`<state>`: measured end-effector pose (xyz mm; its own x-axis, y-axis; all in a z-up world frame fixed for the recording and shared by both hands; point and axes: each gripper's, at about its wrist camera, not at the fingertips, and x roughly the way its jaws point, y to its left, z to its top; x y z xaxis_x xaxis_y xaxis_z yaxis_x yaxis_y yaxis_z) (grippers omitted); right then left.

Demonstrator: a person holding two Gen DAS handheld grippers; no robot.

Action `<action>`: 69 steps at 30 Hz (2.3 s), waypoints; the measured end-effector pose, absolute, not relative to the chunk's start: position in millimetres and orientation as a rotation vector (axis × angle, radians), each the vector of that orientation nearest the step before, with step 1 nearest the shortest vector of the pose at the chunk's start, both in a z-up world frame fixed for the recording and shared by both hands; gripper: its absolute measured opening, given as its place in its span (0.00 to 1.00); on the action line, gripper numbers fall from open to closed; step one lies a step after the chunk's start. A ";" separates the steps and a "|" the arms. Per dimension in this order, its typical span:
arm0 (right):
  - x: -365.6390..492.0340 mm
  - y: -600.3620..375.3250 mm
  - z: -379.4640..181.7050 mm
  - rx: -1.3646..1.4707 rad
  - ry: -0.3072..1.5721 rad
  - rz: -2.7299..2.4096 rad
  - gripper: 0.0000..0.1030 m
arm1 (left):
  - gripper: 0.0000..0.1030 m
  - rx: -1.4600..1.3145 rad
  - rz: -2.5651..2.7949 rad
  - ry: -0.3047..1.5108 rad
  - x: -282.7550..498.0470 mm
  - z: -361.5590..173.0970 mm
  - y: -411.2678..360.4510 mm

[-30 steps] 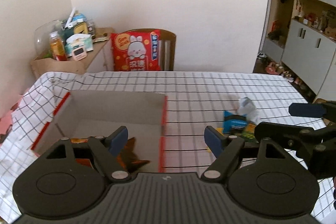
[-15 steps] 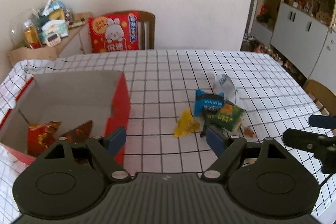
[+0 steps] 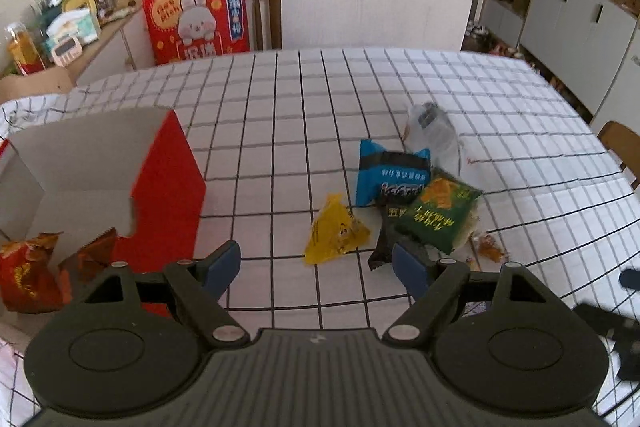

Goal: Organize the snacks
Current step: 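Move the left tool back to the pile and grasp the yellow candy, then grasp the small brown sweet with the right tool while the left tool lifts the yellow candy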

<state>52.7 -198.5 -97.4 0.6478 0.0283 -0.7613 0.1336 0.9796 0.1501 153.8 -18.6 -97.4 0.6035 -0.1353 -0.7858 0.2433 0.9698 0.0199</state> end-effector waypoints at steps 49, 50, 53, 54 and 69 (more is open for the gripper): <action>62.0 -172.8 -142.1 0.176 0.987 0.000 0.38 | 0.17 0.060 -0.255 1.040 211.2 -146.1 -21.0; 60.0 -172.3 -138.9 0.177 0.982 0.003 0.38 | 0.17 0.053 -0.256 1.038 208.4 -142.9 -19.3; 55.8 -169.8 -129.6 0.173 0.963 0.012 0.38 | 0.17 0.039 -0.254 1.035 198.3 -133.0 -13.8; 54.4 -169.1 -125.9 0.170 0.958 0.016 0.38 | 0.17 0.038 -0.255 1.032 194.3 -129.1 -12.0; 47.1 -143.2 -66.6 0.106 0.866 0.130 0.38 | 0.17 -0.004 -0.250 0.958 135.1 -64.0 27.5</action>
